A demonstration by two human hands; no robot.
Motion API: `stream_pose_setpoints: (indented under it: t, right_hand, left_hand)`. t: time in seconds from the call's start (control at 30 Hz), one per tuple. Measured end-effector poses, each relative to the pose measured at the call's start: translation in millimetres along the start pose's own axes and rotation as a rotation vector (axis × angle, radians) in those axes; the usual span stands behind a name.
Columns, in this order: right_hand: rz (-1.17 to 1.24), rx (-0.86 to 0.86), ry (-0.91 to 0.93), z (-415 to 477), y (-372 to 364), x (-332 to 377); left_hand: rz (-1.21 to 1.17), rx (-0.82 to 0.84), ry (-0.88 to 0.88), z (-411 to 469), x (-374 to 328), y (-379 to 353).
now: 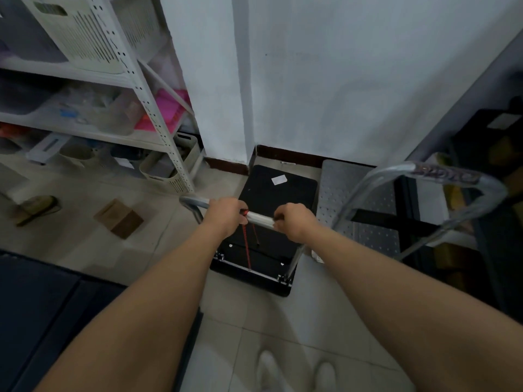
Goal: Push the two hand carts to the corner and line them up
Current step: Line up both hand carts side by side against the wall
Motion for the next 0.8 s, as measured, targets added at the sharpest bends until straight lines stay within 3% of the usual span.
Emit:
stream_pose_setpoints:
  t: [0.3,0.43,0.8]
  right_hand:
    - [0.017,-0.145,-0.253,16.1,52.6,-104.7]
    - [-0.102,-0.208,-0.339,19.5,76.0,-156.7]
    - [-0.303,-0.219,-0.439,36.0,104.9,-273.2]
  left_hand:
    - [0.012,0.038,0.016,38.1,-33.5,6.2]
    - [0.016,0.046,0.043,53.4,-46.8,5.0]
    - [0.031,0.063,0.112,93.5,-71.6,6.4]
Point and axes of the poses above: each hand's wrist, its own z-axis towards the middle knuckle, its own y-axis out of the back of the hand, x = y × z, the point moved 7 cm from there along z, towards the middle knuckle, and after that the axes turned 15 degrees about -z, right-handed, at the moved point
